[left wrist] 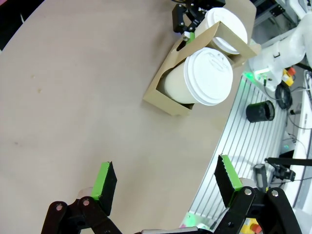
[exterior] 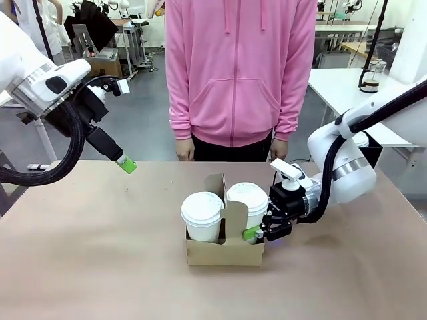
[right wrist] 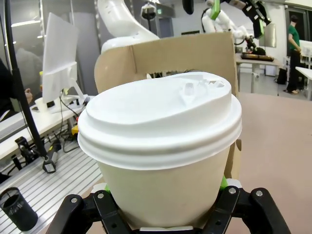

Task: Pour a drink into a cup and package it in a carrier.
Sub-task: Insert the held 600 ml Paper Cup into the Cup Carrier.

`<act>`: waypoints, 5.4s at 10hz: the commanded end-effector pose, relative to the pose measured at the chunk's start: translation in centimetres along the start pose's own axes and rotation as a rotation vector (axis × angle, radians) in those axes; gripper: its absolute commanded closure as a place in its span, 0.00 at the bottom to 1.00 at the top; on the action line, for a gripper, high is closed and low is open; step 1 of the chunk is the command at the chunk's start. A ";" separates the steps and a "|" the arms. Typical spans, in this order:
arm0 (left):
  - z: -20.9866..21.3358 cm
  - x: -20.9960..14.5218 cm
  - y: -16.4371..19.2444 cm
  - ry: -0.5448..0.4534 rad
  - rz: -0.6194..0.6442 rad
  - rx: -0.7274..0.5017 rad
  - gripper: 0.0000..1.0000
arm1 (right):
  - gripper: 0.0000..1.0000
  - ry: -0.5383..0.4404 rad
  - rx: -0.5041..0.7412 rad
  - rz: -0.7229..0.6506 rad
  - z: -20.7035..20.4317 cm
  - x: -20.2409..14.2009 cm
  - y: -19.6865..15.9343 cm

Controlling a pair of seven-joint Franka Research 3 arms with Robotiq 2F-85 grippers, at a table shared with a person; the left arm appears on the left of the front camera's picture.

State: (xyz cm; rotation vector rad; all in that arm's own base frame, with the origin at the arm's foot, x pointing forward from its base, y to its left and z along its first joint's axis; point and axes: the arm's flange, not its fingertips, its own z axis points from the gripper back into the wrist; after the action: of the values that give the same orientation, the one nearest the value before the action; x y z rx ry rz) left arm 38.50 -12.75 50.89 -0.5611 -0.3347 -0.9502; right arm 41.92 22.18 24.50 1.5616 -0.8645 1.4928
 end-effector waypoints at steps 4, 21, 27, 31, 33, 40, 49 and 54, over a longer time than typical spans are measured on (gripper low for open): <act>-0.1 0.1 -0.1 -0.004 0.009 0.009 0.00 | 0.20 0.060 0.005 0.037 0.7 -0.5 -0.6; -0.1 0.1 -0.1 -0.004 0.009 0.009 0.00 | 0.00 0.276 -0.743 -0.373 29.4 4.1 11.1; -0.1 0.1 -0.1 -0.004 0.009 0.009 0.00 | 0.00 0.280 -0.790 -0.358 30.9 3.4 12.0; -0.1 0.1 -0.1 -0.004 0.009 0.009 0.00 | 0.00 0.280 -0.790 -0.358 30.9 3.4 12.0; -0.1 0.1 -0.1 -0.004 0.009 0.009 0.00 | 0.00 0.280 -0.790 -0.358 30.9 3.4 12.0; -0.1 0.1 -0.1 -0.004 0.009 0.009 0.00 | 0.00 0.280 -0.790 -0.358 30.9 3.4 12.0; -0.1 0.1 -0.1 -0.004 0.009 0.009 0.00 | 0.00 0.280 -0.790 -0.358 30.9 3.4 12.0; -0.1 0.1 -0.1 -0.004 0.009 0.009 0.00 | 0.00 0.280 -0.790 -0.358 30.9 3.4 12.0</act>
State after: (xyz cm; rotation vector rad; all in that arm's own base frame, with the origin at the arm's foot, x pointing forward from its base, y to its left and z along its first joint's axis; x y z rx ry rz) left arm 38.48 -12.77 50.97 -0.5592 -0.3362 -0.9510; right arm 45.30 -10.54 28.99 0.8283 -0.8051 0.9018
